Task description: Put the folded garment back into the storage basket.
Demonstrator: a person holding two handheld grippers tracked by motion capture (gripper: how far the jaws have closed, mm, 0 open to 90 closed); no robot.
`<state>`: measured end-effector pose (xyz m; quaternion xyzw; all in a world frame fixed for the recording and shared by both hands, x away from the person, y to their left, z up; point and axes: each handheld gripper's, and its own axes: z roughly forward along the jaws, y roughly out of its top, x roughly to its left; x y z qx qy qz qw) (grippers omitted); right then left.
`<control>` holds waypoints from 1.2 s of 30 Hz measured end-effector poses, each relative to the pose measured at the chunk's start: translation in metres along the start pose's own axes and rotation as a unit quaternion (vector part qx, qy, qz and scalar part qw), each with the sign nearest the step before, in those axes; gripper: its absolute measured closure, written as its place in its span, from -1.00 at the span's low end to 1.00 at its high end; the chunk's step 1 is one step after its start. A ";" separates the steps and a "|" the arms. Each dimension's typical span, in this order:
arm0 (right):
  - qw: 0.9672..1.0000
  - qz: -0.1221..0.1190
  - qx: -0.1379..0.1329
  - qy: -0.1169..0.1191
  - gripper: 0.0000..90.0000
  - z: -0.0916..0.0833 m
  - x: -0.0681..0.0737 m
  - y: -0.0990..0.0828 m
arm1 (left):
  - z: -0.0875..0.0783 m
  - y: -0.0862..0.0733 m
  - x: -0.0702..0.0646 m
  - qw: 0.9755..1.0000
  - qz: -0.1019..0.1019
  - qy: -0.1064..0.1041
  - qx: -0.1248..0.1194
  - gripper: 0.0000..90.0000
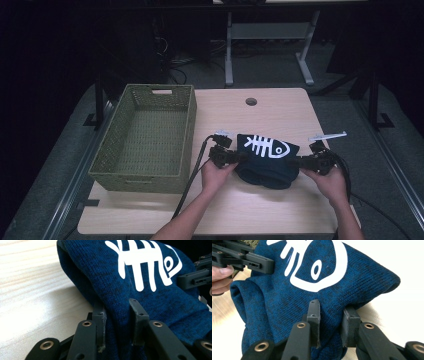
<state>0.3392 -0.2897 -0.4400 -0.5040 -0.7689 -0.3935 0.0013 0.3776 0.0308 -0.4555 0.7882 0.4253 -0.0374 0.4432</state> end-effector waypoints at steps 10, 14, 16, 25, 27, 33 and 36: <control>1.000 -0.003 -0.008 0.001 0.61 -0.006 0.002 -0.001 | -0.006 0.003 -0.006 1.000 0.009 -0.004 -0.004 0.58; 1.000 -0.003 -0.012 0.001 0.61 -0.009 0.004 0.001 | -0.010 0.004 -0.008 1.000 0.013 -0.003 -0.007 0.58; 1.000 -0.007 -0.013 0.000 0.61 -0.011 0.006 0.002 | -0.012 0.005 -0.009 1.000 0.014 -0.002 -0.009 0.58; 0.999 -0.021 -0.025 0.002 0.61 -0.021 0.017 0.009 | -0.029 0.011 -0.017 0.999 0.027 -0.004 -0.024 0.58; 0.999 -0.023 -0.029 0.002 0.61 -0.024 0.020 0.011 | -0.031 0.012 -0.018 0.999 0.025 -0.006 -0.026 0.58; 0.999 -0.030 -0.040 0.006 0.61 -0.032 0.027 0.017 | -0.046 0.018 -0.025 0.999 0.038 -0.002 -0.035 0.58; 0.998 -0.034 -0.045 0.011 0.61 -0.035 0.032 0.021 | -0.054 0.022 -0.030 0.998 0.046 0.003 -0.042 0.58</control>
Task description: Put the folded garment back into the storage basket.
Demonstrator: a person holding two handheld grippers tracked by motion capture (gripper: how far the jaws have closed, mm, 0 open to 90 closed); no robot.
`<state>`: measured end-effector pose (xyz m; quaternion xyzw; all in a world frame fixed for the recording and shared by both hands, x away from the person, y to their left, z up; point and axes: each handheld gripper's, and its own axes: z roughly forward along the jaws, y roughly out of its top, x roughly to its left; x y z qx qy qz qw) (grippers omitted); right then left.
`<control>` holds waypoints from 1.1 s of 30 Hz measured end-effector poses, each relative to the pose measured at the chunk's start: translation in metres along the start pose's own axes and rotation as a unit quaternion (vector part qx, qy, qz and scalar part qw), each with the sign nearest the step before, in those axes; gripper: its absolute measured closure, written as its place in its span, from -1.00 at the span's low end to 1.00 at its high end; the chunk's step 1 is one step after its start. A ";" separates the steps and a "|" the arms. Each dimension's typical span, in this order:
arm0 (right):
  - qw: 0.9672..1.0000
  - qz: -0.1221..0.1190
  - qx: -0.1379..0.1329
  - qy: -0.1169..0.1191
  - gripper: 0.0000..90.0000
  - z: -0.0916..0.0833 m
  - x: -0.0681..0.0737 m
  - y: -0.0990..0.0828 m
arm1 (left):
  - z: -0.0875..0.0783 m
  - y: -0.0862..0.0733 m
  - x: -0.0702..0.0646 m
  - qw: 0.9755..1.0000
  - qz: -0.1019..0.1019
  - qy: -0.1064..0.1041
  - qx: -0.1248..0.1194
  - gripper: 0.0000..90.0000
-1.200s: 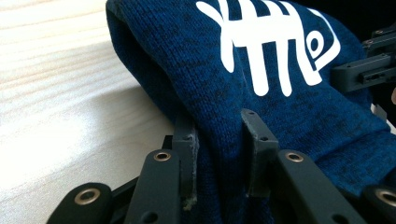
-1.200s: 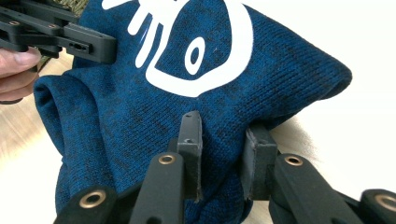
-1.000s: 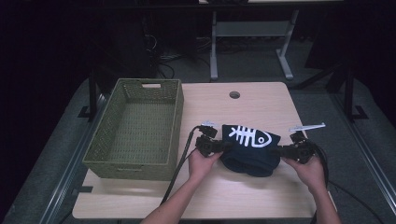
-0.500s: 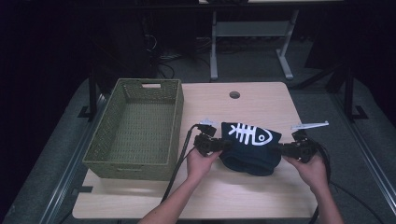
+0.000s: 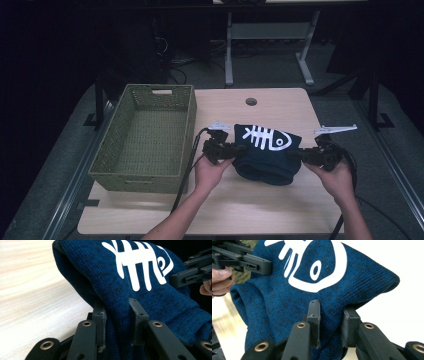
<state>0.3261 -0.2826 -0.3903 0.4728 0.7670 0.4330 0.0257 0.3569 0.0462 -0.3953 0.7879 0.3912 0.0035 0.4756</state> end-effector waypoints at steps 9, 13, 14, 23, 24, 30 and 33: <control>1.000 -0.006 -0.010 0.011 0.61 -0.004 0.010 0.009 | -0.017 0.007 -0.001 1.000 0.001 -0.002 -0.008 0.58; 1.000 -0.013 -0.013 0.016 0.61 -0.006 0.016 0.016 | -0.028 0.011 -0.001 1.000 0.002 -0.001 -0.014 0.58; 1.000 -0.014 -0.016 0.018 0.61 -0.006 0.018 0.018 | -0.030 0.012 0.000 1.000 0.003 0.000 -0.015 0.58; 0.999 -0.019 -0.029 0.030 0.61 -0.010 0.029 0.029 | -0.047 0.020 0.000 1.000 0.009 0.001 -0.022 0.58; 0.999 -0.021 -0.030 0.033 0.61 -0.011 0.031 0.031 | -0.049 0.021 0.001 1.000 0.011 0.001 -0.021 0.58; 0.998 -0.028 -0.035 0.043 0.61 -0.010 0.040 0.040 | -0.063 0.022 0.004 1.000 0.006 0.004 -0.027 0.58; 0.998 -0.031 -0.037 0.050 0.61 -0.009 0.045 0.044 | -0.071 0.024 0.006 1.000 0.007 0.005 -0.029 0.58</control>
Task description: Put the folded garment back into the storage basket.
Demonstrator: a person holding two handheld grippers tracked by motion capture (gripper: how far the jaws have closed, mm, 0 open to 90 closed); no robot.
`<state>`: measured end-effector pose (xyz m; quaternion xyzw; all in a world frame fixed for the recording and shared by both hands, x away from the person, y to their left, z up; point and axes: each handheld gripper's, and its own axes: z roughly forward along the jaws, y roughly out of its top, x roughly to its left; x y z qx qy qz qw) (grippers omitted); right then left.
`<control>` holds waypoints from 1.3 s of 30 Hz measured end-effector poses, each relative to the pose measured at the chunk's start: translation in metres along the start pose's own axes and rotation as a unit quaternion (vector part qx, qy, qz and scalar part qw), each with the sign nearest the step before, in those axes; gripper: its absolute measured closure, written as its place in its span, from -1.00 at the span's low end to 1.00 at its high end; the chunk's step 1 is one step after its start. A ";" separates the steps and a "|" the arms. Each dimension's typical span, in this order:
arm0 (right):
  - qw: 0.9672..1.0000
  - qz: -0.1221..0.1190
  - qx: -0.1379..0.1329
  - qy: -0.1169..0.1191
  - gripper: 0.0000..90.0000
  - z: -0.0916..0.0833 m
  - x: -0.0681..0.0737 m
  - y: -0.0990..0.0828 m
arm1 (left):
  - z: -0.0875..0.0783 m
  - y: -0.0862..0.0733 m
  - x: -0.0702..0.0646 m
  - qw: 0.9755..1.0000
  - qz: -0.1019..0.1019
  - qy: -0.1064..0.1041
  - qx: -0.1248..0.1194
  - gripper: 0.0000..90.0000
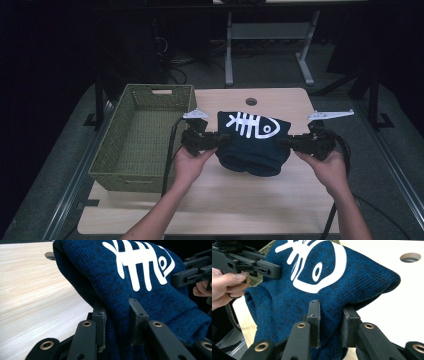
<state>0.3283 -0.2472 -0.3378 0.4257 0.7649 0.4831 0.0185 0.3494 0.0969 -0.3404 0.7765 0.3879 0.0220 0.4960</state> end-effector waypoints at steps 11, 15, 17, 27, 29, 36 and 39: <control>1.000 -0.007 -0.012 0.020 0.61 0.011 0.016 0.020 | -0.029 0.008 0.007 1.000 0.000 0.006 -0.013 0.58; 1.000 -0.012 -0.010 0.024 0.61 0.019 0.025 0.028 | -0.044 0.009 0.013 1.000 -0.004 0.010 -0.016 0.58; 0.999 -0.012 -0.010 0.028 0.61 0.023 0.029 0.032 | -0.051 0.009 0.016 1.000 -0.005 0.013 -0.018 0.58; 0.999 -0.022 0.002 0.040 0.61 0.044 0.047 0.051 | -0.077 0.008 0.030 0.999 -0.017 0.023 -0.023 0.57; 0.999 -0.024 0.003 0.041 0.61 0.048 0.051 0.055 | -0.084 0.007 0.035 0.999 -0.020 0.025 -0.023 0.57; 0.998 -0.024 0.006 0.049 0.61 0.060 0.060 0.064 | -0.098 0.007 0.042 0.999 -0.025 0.032 -0.027 0.57; 0.998 -0.025 0.007 0.051 0.61 0.064 0.064 0.068 | -0.104 0.007 0.046 0.999 -0.027 0.033 -0.027 0.57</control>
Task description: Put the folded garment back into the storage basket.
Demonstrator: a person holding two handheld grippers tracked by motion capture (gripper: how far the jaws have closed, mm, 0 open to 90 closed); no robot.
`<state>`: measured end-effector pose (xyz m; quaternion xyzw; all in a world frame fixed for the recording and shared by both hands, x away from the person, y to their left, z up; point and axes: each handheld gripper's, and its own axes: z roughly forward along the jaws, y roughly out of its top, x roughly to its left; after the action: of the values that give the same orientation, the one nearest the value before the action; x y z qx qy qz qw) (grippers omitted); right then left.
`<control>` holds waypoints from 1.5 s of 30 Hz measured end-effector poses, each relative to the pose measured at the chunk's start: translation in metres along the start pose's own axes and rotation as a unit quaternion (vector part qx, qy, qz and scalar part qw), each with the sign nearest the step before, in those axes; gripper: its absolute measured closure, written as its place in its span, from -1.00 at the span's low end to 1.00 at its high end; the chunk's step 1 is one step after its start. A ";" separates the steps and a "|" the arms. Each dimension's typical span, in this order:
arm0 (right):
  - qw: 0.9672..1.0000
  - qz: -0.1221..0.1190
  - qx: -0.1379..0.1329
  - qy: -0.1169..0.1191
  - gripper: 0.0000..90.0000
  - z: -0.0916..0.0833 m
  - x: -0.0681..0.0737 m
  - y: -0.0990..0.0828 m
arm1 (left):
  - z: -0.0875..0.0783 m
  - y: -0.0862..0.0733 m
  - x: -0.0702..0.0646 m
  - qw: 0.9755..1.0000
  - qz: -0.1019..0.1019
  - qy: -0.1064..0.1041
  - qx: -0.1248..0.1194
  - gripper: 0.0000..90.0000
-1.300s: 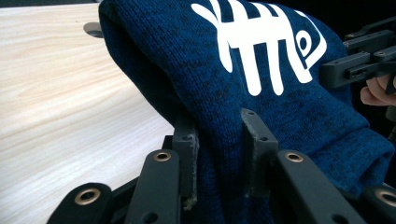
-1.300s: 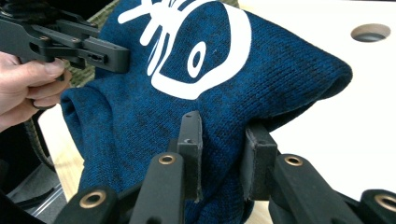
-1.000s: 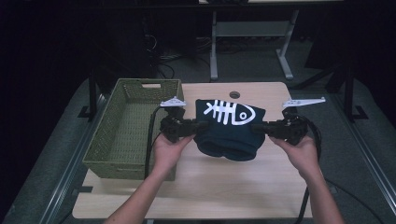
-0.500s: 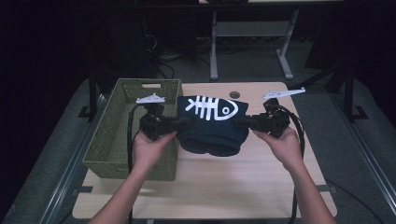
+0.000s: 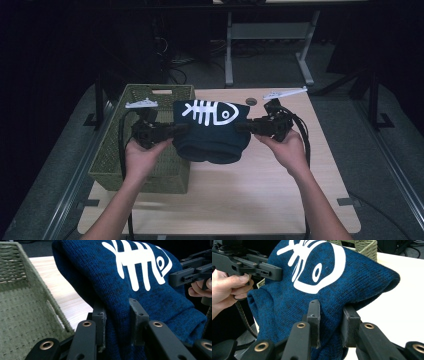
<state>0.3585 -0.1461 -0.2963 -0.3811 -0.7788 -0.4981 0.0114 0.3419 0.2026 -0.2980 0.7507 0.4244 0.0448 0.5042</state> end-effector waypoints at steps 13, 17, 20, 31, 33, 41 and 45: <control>1.000 -0.015 0.004 0.011 0.61 0.024 0.015 0.014 | -0.025 -0.002 0.019 1.000 -0.004 0.013 -0.003 0.57; 1.000 -0.015 0.003 0.015 0.61 0.030 0.018 0.016 | -0.028 -0.003 0.022 1.000 -0.006 0.017 -0.003 0.57; 1.000 -0.016 0.004 0.018 0.61 0.035 0.019 0.018 | -0.032 -0.003 0.026 1.000 -0.006 0.021 -0.001 0.57; 0.999 -0.022 0.009 0.025 0.61 0.048 0.030 0.025 | -0.046 -0.006 0.035 1.000 -0.009 0.025 -0.003 0.56; 0.999 -0.023 0.011 0.026 0.61 0.049 0.031 0.026 | -0.047 -0.006 0.036 1.000 -0.009 0.026 -0.004 0.56; 0.999 -0.024 0.007 0.029 0.61 0.059 0.037 0.028 | -0.055 -0.005 0.043 0.999 -0.009 0.032 -0.004 0.55; 0.999 -0.027 0.005 0.030 0.61 0.062 0.039 0.031 | -0.058 -0.005 0.046 0.999 -0.010 0.036 -0.005 0.55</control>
<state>0.3720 -0.0683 -0.2889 -0.3449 -0.7907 -0.5052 0.0234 0.3393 0.2764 -0.2906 0.7420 0.4495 0.0686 0.4927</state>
